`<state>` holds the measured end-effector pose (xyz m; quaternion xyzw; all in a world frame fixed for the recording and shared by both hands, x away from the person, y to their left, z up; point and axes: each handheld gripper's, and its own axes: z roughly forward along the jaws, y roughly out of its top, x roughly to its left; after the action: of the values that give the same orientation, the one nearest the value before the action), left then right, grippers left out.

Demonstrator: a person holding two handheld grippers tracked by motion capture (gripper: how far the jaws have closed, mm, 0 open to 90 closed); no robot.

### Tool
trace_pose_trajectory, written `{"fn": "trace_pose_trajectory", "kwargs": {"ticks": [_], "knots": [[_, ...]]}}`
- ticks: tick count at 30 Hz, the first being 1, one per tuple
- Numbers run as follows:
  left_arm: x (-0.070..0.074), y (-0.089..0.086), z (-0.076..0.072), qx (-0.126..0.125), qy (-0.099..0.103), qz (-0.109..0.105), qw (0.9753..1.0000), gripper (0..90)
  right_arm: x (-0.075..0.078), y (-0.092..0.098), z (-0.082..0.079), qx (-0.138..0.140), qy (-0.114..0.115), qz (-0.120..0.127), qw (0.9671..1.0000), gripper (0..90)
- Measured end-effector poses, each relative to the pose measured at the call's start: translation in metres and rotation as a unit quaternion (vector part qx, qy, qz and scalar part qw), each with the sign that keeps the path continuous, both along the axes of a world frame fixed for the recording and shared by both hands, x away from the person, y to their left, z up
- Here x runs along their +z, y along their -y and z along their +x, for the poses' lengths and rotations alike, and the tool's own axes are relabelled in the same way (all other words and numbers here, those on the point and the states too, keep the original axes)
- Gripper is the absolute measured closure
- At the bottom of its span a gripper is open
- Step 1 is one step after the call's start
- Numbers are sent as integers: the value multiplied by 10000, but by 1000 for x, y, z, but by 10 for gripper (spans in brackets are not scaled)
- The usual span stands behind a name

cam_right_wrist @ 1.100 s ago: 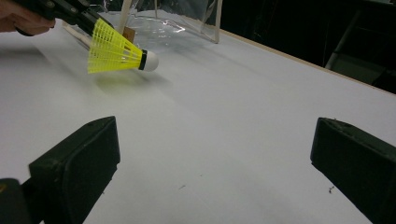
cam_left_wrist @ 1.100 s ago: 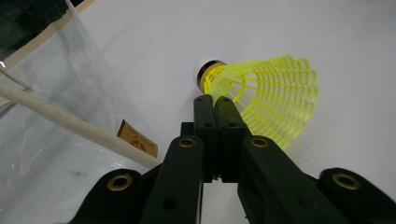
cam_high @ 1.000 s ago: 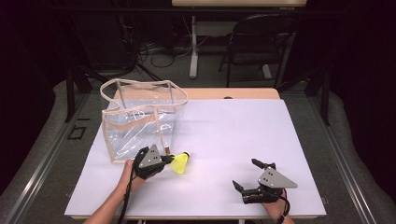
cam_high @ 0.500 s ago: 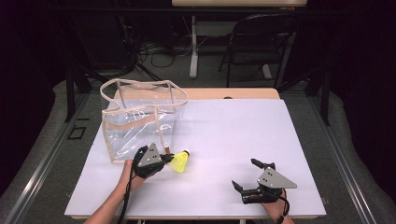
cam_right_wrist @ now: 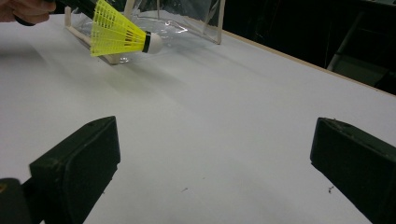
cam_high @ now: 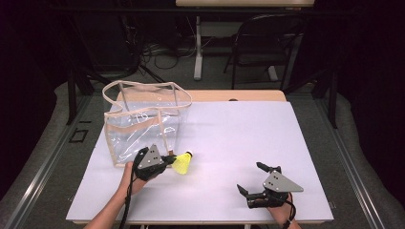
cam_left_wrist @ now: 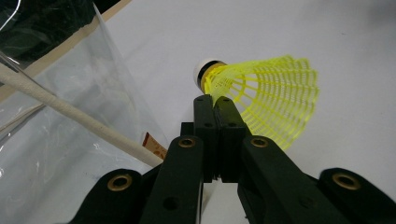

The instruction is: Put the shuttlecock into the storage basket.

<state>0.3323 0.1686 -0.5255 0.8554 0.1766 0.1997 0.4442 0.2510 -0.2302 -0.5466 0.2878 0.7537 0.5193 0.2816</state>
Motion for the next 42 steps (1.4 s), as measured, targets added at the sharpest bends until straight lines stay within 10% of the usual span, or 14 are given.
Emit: {"fn": "trace_pose_trajectory", "kwargs": {"ticks": [42], "knots": [[33,4,10,-7,94,-508,9987,893,-1,1,0,-4,-16,16,10000,14]]}}
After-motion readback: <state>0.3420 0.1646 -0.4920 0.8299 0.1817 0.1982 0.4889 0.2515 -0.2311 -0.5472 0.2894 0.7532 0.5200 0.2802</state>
